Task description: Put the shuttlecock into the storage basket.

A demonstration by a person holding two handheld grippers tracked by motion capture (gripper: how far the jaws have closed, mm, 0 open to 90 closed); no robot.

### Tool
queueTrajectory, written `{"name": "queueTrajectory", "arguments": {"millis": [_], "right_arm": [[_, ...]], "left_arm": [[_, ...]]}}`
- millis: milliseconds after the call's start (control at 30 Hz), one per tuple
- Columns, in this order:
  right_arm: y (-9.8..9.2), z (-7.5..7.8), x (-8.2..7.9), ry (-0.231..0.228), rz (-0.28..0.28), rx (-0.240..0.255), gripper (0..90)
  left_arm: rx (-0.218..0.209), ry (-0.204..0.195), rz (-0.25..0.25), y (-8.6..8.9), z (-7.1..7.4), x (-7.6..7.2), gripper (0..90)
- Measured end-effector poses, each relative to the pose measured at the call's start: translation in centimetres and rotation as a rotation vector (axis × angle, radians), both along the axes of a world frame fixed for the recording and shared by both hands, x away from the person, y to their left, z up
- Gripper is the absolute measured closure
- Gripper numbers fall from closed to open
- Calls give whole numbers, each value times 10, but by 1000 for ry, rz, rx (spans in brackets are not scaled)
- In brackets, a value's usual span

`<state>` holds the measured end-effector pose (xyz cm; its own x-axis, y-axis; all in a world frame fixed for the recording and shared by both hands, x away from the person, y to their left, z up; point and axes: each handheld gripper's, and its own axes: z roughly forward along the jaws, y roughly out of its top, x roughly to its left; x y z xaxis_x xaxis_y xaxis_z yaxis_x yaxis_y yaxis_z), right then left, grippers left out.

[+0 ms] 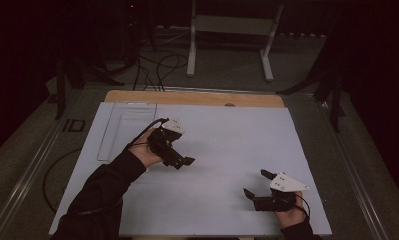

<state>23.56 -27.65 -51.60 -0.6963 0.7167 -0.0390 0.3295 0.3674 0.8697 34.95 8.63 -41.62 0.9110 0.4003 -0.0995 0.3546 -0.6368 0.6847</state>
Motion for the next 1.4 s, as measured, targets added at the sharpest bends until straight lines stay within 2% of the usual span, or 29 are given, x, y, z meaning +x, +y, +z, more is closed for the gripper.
{"name": "queueTrajectory", "arguments": {"millis": [33, 133, 200, 267, 533, 667, 1200, 1267, 1400], "right_arm": [[0, 0, 0, 4, -2, 2, 100], [0, 0, 0, 5, 0, 1, 100], [0, 0, 0, 1, 2, 1, 100], [0, 0, 0, 2, 1, 1, 100], [1, 0, 0, 5, 3, 1, 100], [0, -1, 0, 7, 2, 2, 100], [0, 0, 0, 3, 1, 2, 100], [0, 0, 0, 4, 2, 1, 101], [1, 0, 0, 4, 2, -1, 101]], "left_arm": [[4, -12, -9, 0, -1, -1, 0], [-3, -11, -18, -2, -7, -4, 0], [5, -4, -24, -3, -12, -6, 0], [22, -15, -36, -4, -16, -9, 1], [16, -22, -40, 2, -29, -16, 1], [38, -21, -46, 5, -37, -21, 1], [53, -20, -7, 24, -58, -43, 0], [73, -38, -5, 26, -60, -46, 0], [99, -35, 6, 29, -64, -51, 0]]}}
